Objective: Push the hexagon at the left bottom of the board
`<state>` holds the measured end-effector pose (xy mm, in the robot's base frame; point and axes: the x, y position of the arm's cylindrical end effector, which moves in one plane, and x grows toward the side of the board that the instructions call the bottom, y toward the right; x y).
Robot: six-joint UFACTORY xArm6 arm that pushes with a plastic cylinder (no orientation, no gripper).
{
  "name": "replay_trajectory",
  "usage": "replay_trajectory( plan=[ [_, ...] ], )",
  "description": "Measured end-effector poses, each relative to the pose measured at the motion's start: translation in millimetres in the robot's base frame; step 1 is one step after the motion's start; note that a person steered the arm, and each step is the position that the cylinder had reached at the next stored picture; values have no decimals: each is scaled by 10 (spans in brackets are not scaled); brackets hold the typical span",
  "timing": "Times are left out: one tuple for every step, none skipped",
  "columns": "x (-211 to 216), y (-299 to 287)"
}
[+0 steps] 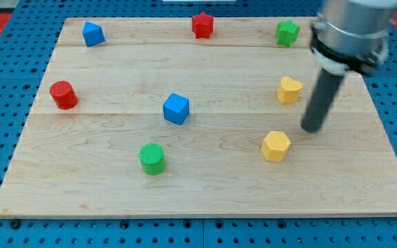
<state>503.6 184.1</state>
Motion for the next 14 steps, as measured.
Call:
replay_trajectory(
  plan=[
    [432,-434],
    [72,-875],
    [-327,-640],
    [-369,-1067],
    [-177,-2083],
    [-228,-2271],
    [-144,-2056],
    [93,-2474],
    [137,-3112],
    [103,-3375],
    [203,-3360],
    [231,-2860],
    [465,-2934],
    [618,-3386]
  ],
)
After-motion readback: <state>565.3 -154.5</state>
